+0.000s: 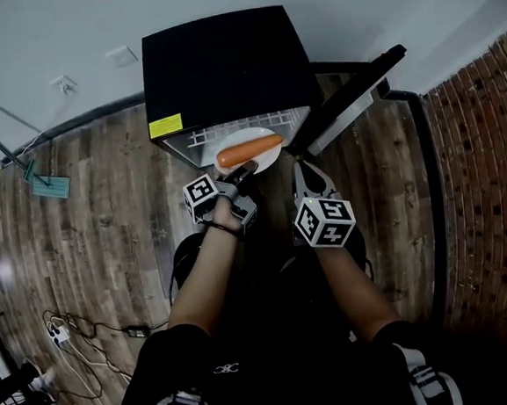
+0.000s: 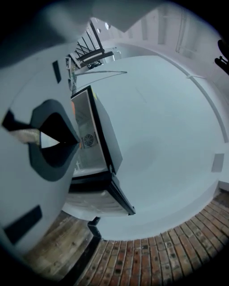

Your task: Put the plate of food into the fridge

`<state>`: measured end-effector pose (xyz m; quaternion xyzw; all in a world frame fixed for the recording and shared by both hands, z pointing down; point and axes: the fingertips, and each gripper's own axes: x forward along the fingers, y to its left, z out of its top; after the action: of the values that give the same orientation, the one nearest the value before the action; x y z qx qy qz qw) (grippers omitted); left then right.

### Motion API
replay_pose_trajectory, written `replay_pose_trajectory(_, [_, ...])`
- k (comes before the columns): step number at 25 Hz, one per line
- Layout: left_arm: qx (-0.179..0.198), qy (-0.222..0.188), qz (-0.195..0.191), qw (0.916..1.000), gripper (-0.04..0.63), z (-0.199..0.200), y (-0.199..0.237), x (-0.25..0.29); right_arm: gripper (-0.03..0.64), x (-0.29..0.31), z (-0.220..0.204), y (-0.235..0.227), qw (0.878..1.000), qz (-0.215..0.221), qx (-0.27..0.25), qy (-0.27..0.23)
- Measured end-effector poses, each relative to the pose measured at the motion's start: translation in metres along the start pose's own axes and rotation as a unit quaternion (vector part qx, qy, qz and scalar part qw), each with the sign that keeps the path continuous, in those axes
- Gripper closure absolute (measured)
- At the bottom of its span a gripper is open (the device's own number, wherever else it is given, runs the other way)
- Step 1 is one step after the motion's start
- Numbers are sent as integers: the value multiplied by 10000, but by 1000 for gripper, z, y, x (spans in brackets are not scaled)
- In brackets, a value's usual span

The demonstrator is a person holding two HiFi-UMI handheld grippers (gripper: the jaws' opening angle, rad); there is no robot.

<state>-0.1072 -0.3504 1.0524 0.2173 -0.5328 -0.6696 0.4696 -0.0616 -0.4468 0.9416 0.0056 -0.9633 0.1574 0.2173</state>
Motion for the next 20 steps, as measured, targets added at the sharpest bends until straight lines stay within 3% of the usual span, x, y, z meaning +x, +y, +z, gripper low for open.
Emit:
replay_pose_trajectory(5, [240,-201,-341,9989,565,42,16,32,604,33,-32,-14,9993,42,-284,-219])
replay_pose_trajectory(8, [162,-367,-303,9987,565,62,20,43,604,41,-46,-14,9991,71,-393,-110])
replay_pose_trajectory(13, [392,-430,-294,9979,565,90,14,69,604,42,-49,-13,9985,159,-482,-188])
replay_pose_trajectory(20, [445,-472,-181,9977,565,121,7,96,604,38,-67,-28,9995,46,-308,-68])
